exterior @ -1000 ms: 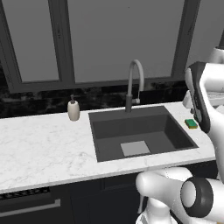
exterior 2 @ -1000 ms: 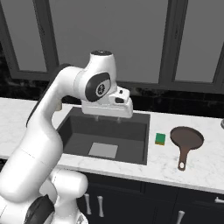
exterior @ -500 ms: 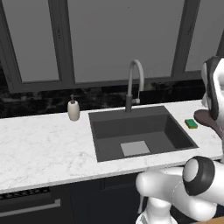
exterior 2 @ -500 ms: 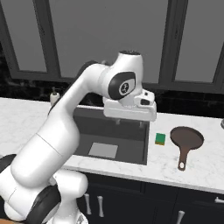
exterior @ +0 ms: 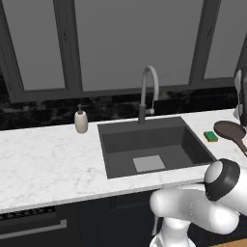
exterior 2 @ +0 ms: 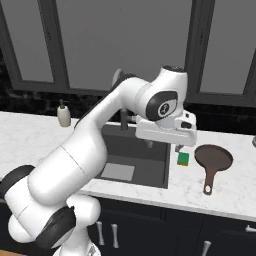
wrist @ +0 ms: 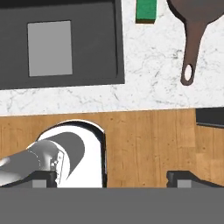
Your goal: Pick the pan and sponge and place them into the sink. Then turn on the water.
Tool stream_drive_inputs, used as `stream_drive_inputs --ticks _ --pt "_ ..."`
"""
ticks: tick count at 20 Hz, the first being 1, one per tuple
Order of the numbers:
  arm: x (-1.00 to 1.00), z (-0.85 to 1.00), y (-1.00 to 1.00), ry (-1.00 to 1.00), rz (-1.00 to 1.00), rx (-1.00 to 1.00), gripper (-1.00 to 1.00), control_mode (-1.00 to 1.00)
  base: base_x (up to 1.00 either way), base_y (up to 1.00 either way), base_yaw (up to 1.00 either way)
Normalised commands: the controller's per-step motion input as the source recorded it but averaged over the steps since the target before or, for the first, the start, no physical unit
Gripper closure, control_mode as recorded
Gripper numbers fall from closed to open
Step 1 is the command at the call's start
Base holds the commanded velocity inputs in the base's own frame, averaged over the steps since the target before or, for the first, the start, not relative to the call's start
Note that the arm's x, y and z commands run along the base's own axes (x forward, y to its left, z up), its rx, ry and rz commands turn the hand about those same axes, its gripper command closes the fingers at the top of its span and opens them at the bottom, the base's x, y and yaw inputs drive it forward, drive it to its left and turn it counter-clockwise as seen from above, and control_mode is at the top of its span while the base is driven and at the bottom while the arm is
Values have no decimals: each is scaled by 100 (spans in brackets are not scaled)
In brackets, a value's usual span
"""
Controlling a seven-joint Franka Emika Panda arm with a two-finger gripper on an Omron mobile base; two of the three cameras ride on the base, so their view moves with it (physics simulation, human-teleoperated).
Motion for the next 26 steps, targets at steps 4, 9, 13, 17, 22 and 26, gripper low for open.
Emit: stream_drive_inputs --ticks 4,9,13,17,22,26 --pt "7 -47 -38 5 0 0 -100 -100 0 0 0" --pt "10 -53 -47 6 0 0 -100 -100 0 0 0" --pt "26 -23 -36 7 0 0 -100 -100 0 0 0" --pt "26 -22 -41 7 0 0 -100 -100 0 0 0" --pt "23 -32 -34 2 0 0 -100 -100 0 0 0" --pt "31 -31 -28 0 0 0 -100 -100 0 0 0"
